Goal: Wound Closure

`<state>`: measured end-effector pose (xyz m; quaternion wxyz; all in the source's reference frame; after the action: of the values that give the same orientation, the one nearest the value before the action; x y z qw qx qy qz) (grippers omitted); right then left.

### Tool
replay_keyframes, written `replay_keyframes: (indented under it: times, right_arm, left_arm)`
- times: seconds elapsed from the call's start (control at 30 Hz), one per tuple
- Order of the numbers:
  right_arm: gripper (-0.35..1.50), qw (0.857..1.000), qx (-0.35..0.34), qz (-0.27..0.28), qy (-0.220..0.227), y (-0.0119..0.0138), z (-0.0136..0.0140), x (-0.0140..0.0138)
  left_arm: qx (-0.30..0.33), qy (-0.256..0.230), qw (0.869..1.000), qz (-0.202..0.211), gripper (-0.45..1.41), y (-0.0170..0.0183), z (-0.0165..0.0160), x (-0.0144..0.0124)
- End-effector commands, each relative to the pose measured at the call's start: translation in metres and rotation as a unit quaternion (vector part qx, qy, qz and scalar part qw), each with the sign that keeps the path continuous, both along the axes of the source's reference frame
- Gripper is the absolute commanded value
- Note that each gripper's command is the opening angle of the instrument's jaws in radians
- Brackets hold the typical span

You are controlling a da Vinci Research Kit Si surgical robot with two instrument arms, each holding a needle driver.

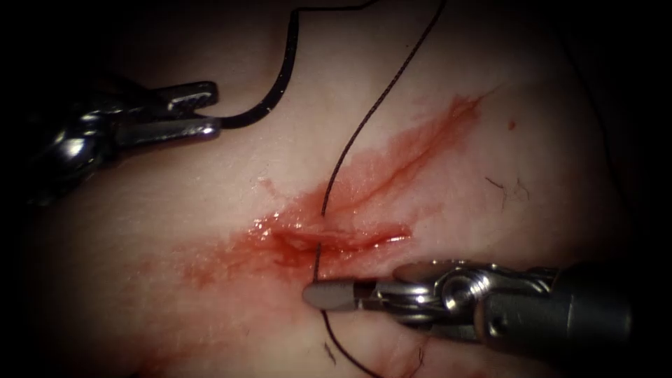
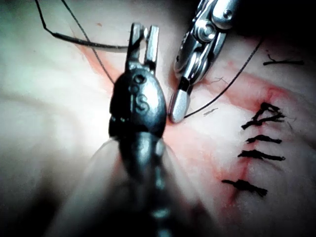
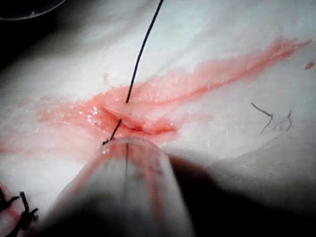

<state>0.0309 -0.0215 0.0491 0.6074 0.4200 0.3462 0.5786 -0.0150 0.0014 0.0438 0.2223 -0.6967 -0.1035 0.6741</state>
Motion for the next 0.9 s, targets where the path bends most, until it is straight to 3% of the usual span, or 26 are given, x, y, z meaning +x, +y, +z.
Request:
replay_keyframes:
  times: [0.03,0.3,0.57,0.9]
  right_arm:
    - [-0.35,1.0,0.001,-0.001,0.003,0.0005,-0.0002,-0.0001]
    - [-0.35,0.999,0.002,-0.031,-0.03,-0.0001,0.0003,-0.0037]
    - [-0.35,0.998,0.0,-0.044,-0.035,-0.0006,0.0,-0.0052]
    - [-0.35,0.994,0.01,-0.08,-0.079,-0.0015,-0.0009,-0.0082]
  left_arm:
    - [0.0,0.0,1.0,0.0,-0.45,0.0,0.0005,-0.0005]
    - [0.0,0.0,1.0,0.0,-0.45,0.0,0.0005,-0.0005]
    - [0.0,0.0,1.0,0.0,-0.45,0.0,0.0005,-0.0005]
    - [-0.001,0.0,1.0,0.0,-0.45,0.0,0.0005,-0.0005]
